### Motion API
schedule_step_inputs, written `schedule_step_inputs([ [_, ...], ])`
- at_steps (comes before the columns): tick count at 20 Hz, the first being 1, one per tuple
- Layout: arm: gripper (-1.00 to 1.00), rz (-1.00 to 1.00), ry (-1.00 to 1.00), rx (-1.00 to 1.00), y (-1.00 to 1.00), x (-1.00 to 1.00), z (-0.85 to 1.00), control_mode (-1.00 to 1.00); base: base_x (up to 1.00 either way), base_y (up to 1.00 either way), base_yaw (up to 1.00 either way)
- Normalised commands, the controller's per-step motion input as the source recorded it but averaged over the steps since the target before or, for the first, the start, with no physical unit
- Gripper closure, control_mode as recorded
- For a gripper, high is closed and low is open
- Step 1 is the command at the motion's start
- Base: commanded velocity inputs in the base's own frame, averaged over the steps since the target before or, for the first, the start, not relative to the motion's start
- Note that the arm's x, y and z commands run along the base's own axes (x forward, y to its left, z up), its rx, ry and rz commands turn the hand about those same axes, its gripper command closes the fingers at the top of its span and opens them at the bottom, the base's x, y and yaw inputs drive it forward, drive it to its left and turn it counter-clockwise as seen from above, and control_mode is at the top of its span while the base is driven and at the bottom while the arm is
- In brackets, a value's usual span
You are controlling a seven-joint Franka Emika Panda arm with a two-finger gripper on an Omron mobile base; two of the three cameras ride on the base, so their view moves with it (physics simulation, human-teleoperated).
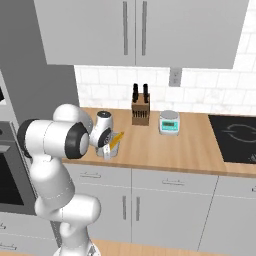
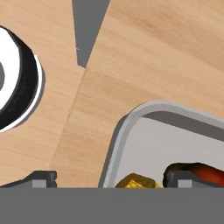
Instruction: Take the meat container that has the chicken drumstick and place it on the second highest rack of the freezer. Then take the vegetable container that has the bell pepper and corn and place it on the highest rack of the freezer.
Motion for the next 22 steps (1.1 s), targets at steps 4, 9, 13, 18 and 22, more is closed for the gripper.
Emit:
schedule_step_inputs([
  [4, -1.00, 0.00, 0.07, 0.00, 0.00, 0.00, 0.00, -1.00, 0.00, 0.00, 0.00],
  [9, -1.00, 0.00, 0.00, 0.00, 0.00, 0.00, 0.00, -1.00, 0.00, 0.00, 0.00],
  [13, 1.00, 0.00, 0.00, 0.00, 0.00, 0.00, 0.00, -1.00, 0.00, 0.00, 0.00],
  [18, 1.00, 0.00, 0.00, 0.00, 0.00, 0.00, 0.00, -1.00, 0.00, 0.00, 0.00],
  [22, 1.00, 0.00, 0.00, 0.00, 0.00, 0.00, 0.00, -1.00, 0.00, 0.00, 0.00],
])
